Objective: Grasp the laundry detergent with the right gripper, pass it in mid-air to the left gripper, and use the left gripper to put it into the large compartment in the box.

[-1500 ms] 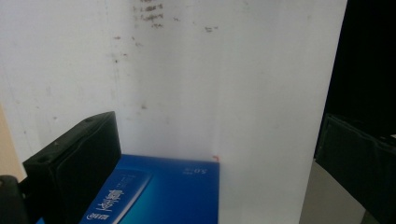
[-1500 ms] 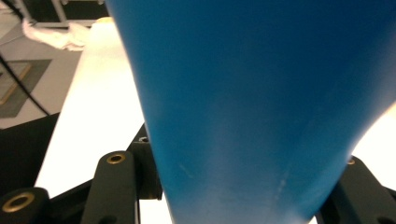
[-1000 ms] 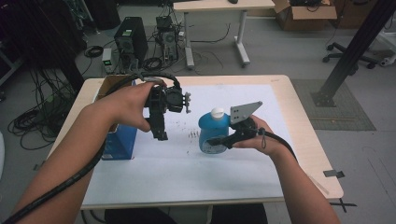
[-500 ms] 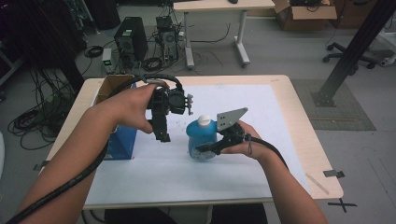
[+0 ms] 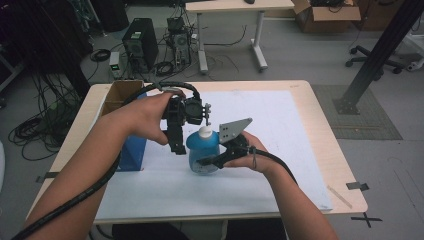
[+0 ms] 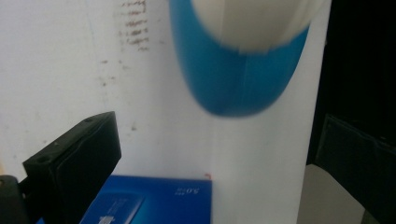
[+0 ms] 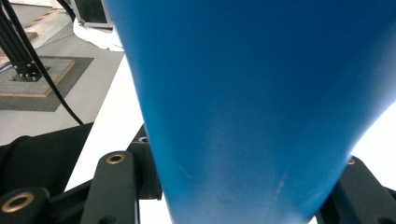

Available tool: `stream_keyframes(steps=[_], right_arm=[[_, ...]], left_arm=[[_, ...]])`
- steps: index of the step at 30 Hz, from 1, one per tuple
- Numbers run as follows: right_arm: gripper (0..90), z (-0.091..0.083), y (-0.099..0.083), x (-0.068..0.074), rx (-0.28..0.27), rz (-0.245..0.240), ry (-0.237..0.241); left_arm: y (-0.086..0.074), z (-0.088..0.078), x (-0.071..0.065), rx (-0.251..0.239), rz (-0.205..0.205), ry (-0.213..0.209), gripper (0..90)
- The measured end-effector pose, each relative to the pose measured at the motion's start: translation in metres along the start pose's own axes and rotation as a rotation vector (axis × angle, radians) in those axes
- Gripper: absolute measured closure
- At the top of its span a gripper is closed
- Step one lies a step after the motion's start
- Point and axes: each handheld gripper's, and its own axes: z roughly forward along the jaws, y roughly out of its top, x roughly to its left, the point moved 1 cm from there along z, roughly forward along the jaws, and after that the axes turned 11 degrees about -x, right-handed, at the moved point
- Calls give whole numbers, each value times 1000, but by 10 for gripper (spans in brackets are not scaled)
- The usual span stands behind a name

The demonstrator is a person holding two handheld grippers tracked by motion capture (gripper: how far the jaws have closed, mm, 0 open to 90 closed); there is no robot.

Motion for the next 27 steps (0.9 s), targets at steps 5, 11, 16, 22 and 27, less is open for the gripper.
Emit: stream_keyframes(steps=[5,11,16,22,27], right_arm=[[450,9,5,2,-2,-11,12],[450,17,9,4,-6,-25,17],[450,20,10,5,-4,-23,16],[449,22,12,5,-9,-19,14],[449,23,13,5,-9,-20,12]], left_arm=[[2,3,-2,4,3,-3,2],[5,7,-5,6,15,-3,2],[7,11,-6,16,21,-6,2],[10,13,-7,12,28,-2,2],[11,14,-8,16,31,6,8]])
